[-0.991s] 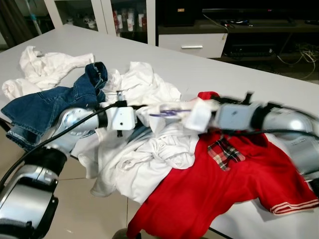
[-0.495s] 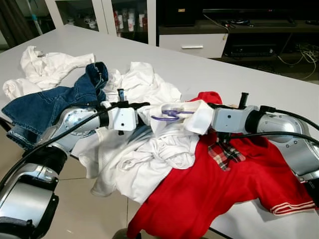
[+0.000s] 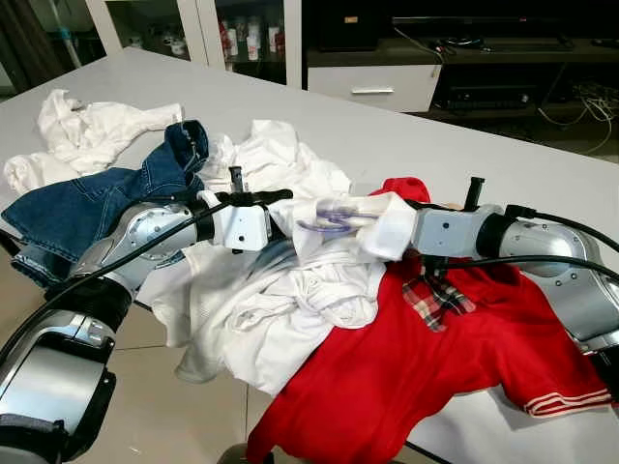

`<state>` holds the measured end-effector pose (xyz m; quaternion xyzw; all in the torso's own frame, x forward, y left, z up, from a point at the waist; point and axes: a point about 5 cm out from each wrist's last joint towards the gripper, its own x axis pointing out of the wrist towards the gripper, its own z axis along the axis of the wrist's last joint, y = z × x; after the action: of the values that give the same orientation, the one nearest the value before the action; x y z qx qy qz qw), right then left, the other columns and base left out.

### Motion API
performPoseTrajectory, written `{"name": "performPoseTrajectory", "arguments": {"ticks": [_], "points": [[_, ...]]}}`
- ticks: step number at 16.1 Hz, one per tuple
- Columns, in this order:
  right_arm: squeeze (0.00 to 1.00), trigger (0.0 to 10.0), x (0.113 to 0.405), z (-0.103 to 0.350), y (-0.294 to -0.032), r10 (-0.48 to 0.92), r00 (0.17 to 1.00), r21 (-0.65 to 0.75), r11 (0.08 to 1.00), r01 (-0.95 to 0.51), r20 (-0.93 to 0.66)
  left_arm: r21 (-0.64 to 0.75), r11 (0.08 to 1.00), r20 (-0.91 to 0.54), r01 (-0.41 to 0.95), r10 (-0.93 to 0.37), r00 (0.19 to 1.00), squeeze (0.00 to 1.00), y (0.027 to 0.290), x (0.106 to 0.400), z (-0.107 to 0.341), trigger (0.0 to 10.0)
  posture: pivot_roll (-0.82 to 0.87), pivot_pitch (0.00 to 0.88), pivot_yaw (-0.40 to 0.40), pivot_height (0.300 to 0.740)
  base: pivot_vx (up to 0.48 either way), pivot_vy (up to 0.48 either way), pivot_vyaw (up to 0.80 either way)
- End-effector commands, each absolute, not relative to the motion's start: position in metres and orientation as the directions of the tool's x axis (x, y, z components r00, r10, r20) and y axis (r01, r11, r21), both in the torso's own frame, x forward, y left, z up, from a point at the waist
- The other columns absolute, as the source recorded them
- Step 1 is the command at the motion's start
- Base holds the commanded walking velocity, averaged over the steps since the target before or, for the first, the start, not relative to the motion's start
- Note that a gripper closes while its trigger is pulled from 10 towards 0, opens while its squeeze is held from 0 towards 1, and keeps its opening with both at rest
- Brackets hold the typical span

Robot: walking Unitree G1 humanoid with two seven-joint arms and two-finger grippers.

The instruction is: Hang hanger

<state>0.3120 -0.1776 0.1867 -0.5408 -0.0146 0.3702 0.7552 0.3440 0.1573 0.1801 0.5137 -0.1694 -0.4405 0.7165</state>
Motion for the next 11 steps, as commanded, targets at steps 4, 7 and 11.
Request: {"name": "performPoseTrajectory", "arguments": {"ticks": [4,7,11], "points": [[0.00,0.0,0.314,0.189,-0.179,0.568,0.739,-0.837,0.150,-0.525,-0.362,0.952,0.051,-0.135,0.300,-0.814,0.566,1.00,0.157,0.346,0.198,10.0,0.04,0.000,0.019,0.740,0.000,0.000,0.00],[0.00,0.0,0.315,0.188,-0.182,0.555,0.749,-0.838,0.160,-0.522,-0.361,0.972,0.035,-0.108,0.234,-0.814,0.570,0.00,0.162,0.345,0.203,10.0,0.05,0.000,0.021,0.740,0.000,0.000,0.00],[0.00,0.0,0.319,0.184,-0.191,0.512,0.781,-0.832,0.203,-0.516,-0.359,0.991,0.058,-0.028,0.122,-0.797,0.603,0.00,0.177,0.342,0.209,10.0,0.05,0.000,0.020,0.740,0.000,0.000,0.00]]}}
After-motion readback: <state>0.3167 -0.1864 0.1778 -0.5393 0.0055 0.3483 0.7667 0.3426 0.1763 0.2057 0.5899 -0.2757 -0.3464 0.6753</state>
